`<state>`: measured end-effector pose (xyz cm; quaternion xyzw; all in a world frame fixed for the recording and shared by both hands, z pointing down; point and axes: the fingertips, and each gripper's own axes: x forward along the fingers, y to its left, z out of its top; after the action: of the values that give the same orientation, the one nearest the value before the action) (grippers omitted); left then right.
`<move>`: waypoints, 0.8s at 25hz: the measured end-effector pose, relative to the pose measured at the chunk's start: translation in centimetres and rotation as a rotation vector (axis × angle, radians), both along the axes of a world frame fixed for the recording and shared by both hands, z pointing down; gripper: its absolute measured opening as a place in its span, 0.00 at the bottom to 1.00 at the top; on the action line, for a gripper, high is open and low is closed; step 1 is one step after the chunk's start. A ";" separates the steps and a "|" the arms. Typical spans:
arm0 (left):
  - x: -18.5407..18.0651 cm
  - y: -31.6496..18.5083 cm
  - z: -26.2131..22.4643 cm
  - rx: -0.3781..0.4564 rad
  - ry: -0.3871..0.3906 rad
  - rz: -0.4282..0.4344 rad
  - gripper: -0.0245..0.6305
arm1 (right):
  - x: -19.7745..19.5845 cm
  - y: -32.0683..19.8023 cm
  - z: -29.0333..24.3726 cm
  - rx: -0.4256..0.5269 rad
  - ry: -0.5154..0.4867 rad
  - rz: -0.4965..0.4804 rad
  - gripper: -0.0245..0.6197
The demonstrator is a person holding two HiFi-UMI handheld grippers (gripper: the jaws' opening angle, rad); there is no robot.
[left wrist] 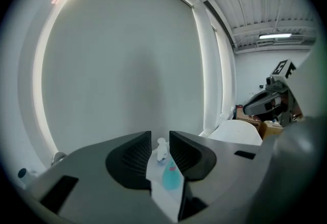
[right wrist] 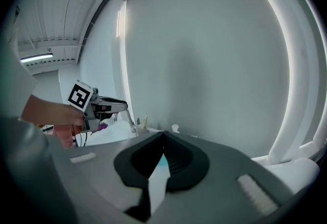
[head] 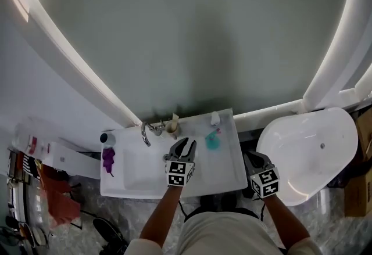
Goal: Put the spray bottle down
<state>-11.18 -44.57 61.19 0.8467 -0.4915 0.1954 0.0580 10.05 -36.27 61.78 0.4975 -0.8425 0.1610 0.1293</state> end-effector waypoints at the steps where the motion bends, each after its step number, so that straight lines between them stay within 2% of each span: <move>1: -0.2 0.8 -0.5 0.008 0.004 -0.013 0.20 | 0.1 -0.1 -0.2 0.002 -0.001 -0.012 0.05; 5: -0.7 3.7 -2.2 0.030 0.060 -0.065 0.12 | 0.5 -0.5 -0.8 0.011 -0.007 -0.055 0.05; 13: -3.4 9.0 -3.1 0.032 0.094 -0.144 0.09 | -1.9 0.2 -2.1 0.054 -0.010 -0.133 0.05; 20: -5.5 11.6 -4.8 0.018 0.131 -0.157 0.09 | -3.0 1.2 -3.7 0.096 -0.012 -0.123 0.05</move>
<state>-16.70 -32.97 56.41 0.8171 -0.5531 0.1298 0.0975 7.05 -35.06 58.07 0.4496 -0.8790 0.1152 0.1095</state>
